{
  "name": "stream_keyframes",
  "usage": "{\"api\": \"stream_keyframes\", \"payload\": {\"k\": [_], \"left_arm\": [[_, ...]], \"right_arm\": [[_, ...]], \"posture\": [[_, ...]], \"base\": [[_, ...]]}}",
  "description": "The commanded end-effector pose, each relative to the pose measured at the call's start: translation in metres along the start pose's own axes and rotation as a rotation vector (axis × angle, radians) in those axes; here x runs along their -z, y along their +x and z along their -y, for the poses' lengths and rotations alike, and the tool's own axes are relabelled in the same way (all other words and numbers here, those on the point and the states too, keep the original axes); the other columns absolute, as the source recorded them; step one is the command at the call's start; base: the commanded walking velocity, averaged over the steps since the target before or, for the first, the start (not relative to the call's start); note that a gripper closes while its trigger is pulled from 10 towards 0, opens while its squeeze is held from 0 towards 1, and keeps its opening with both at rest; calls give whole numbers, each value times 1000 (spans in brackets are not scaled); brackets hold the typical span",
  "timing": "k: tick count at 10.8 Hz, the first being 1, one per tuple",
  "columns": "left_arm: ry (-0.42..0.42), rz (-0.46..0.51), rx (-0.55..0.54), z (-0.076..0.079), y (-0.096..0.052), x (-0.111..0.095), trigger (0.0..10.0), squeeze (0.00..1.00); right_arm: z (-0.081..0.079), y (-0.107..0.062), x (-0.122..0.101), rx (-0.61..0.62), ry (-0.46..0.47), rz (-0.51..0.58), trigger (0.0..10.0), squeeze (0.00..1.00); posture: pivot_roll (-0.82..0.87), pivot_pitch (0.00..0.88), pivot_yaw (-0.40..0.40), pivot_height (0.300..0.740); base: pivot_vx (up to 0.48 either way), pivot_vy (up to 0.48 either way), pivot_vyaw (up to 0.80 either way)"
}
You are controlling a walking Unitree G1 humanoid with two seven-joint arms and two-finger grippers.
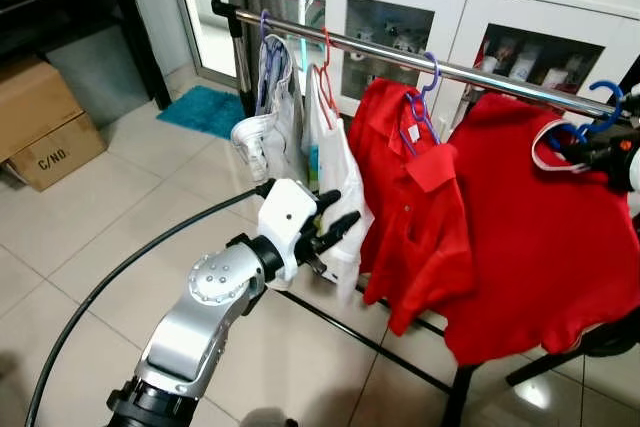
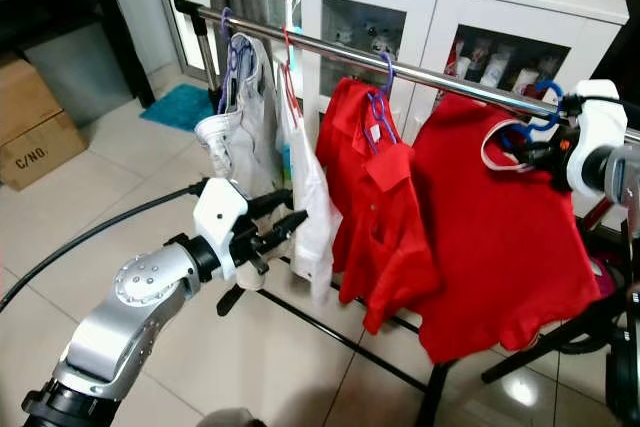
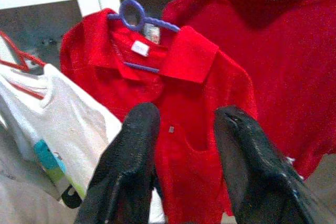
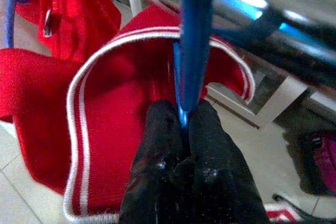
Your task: Hang hanger
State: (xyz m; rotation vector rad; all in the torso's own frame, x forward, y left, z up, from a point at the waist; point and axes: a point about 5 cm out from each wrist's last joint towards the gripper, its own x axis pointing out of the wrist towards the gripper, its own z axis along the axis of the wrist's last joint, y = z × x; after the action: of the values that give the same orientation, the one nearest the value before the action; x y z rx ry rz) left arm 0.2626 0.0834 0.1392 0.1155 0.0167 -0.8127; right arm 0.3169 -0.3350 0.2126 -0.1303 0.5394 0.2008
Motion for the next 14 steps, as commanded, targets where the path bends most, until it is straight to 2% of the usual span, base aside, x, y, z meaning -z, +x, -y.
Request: {"api": "stream_keyframes", "payload": {"k": [1, 3, 4, 5, 8, 9, 10, 11, 13, 14], "left_arm": [[-7, -18, -51, -3, -3, 4, 10000, 0], [1, -21, -137, -3, -5, 10, 10000, 0], [4, -39, -153, -2, -7, 13, 10000, 0], [-8, -39, -171, -3, -9, 14, 10000, 0], [-25, -28, -207, -5, -11, 13, 10000, 0], [-32, -36, -211, -4, -12, 16, 10000, 0], [-35, -41, -210, -4, -13, 18, 10000, 0], [-36, -43, -210, -4, -13, 18, 10000, 0], [-42, -41, -223, -3, -14, 18, 10000, 0], [-51, -46, -241, -3, -18, 20, 10000, 0]], "right_arm": [[-8, -11, -3, -15, -6, 29, 0, 0], [-37, -19, 33, -1, 4, -25, 0, 0], [-50, -25, 44, 12, 68, 6, 0, 0], [-62, -28, 49, 18, 88, 39, 0, 0], [-114, -22, 83, 95, 222, 103, 0, 0], [-124, -18, 93, 124, 237, 101, 0, 0], [-131, -16, 103, 162, 190, 84, 0, 0], [-135, -16, 107, 191, 187, 82, 10000, 0], [-148, -9, 107, 194, 161, 79, 10000, 0], [-151, -7, 108, 206, 168, 86, 10000, 0]], "posture": [[64, 5, 20, 740], [53, 14, 20, 740], [54, 19, 16, 740], [51, 22, 17, 740], [44, 41, 20, 740], [38, 43, 24, 740], [32, 42, 25, 740], [30, 44, 22, 740], [36, 62, 12, 740], [38, 64, 7, 740]], "base": [[0, 0, 0], [0, 0, 0], [0, 0, 0], [0, 0, 0], [0, 0, 0], [0, 0, 0], [-345, 0, 0], [-289, 0, 0], [0, 0, 0], [0, 0, -800]]}}
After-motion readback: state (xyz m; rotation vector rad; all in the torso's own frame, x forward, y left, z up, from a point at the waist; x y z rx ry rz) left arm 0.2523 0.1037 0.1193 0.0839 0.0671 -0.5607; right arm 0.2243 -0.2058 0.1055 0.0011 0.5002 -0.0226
